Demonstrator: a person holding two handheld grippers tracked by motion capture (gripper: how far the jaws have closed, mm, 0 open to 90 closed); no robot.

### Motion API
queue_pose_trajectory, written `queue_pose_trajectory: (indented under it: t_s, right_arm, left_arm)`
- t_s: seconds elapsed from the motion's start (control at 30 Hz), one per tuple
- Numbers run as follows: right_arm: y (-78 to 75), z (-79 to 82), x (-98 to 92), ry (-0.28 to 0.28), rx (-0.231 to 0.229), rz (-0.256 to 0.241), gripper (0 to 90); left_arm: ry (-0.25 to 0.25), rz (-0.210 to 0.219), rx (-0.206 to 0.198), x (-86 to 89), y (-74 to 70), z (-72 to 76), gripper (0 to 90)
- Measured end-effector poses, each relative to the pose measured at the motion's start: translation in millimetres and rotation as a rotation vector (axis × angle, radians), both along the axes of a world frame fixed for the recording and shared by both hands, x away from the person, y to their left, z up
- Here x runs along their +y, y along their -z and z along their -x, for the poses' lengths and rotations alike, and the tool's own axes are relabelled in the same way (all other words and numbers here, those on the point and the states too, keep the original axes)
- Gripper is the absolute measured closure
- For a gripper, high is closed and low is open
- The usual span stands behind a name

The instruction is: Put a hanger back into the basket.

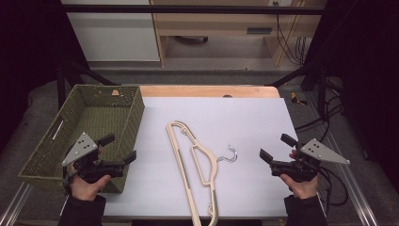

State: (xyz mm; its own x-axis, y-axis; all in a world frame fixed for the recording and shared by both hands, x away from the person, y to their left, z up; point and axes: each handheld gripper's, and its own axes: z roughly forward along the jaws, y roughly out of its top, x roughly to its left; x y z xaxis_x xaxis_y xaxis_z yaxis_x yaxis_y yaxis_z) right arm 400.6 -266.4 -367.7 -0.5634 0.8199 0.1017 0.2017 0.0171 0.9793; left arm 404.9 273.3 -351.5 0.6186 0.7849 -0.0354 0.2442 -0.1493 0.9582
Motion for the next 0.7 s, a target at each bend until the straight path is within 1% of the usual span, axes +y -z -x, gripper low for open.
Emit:
queue_pose_trajectory:
  t_s: [0.1,0.17,0.2,0.23,0.27,0.3,0.33,0.37,0.4,0.43,0.5,0.53,0.6,0.63,0.7]
  right_arm:
    - [0.2,-0.1,-0.1,0.001,-0.001,0.005,4.4]
    - [0.2,0.4,0.2,-0.002,-0.002,0.008,4.4]
    - [0.5,0.6,0.0,-0.007,0.0,0.014,4.4]
    - [0.8,0.0,0.8,-0.004,-0.002,0.01,4.4]
    - [1.2,-0.3,1.6,-0.005,0.007,0.009,4.3]
    - [1.4,-0.7,1.6,-0.006,0.01,0.018,4.4]
    - [2.0,-1.1,2.3,-0.005,0.011,0.024,4.3]
    - [2.0,-1.1,2.3,-0.005,0.011,0.024,4.3]
    - [2.8,-1.5,3.3,-0.011,0.013,0.031,4.3]
    - [2.8,-1.5,3.3,-0.011,0.013,0.031,4.3]
    - [3.2,-1.9,4.0,-0.011,0.017,0.03,4.3]
    - [3.3,-2.0,4.0,-0.01,0.015,0.032,4.3]
    - [3.3,-1.8,3.7,-0.01,0.014,0.031,4.3]
    - [3.1,-1.4,3.4,-0.011,0.016,0.032,4.3]
    - [3.0,-1.3,3.1,-0.014,0.013,0.03,4.3]
  left_arm:
    - [-0.003,-0.003,0.002,-1.0,-0.3,-0.6,2.7]
    - [0.002,0.001,-0.003,-5.0,-1.4,0.0,2.9]
    - [0.005,-0.004,-0.004,-6.9,-1.8,0.0,3.0]
    - [0.009,-0.006,-0.004,-9.3,-1.9,-0.1,3.0]
    - [0.015,-0.013,-0.003,-11.7,-2.2,-0.7,3.0]
    - [0.015,-0.013,-0.003,-11.7,-2.2,-0.7,3.0]
    - [0.027,-0.021,0.001,-16.7,-2.2,-2.9,3.1]
    - [0.027,-0.021,0.001,-16.7,-2.2,-2.9,3.1]
    - [0.039,-0.031,0.01,-22.0,-1.5,-5.0,3.1]
    - [0.039,-0.031,0.01,-22.0,-1.5,-5.0,3.1]
    - [0.053,-0.048,0.021,-29.9,0.8,-7.5,3.1]
    - [0.053,-0.048,0.021,-29.9,0.8,-7.5,3.1]
    - [0.07,-0.063,0.032,-37.2,1.8,-9.8,3.1]
    - [0.07,-0.063,0.032,-37.2,1.8,-9.8,3.2]
    - [0.091,-0.077,0.035,-45.6,1.8,-11.7,3.3]
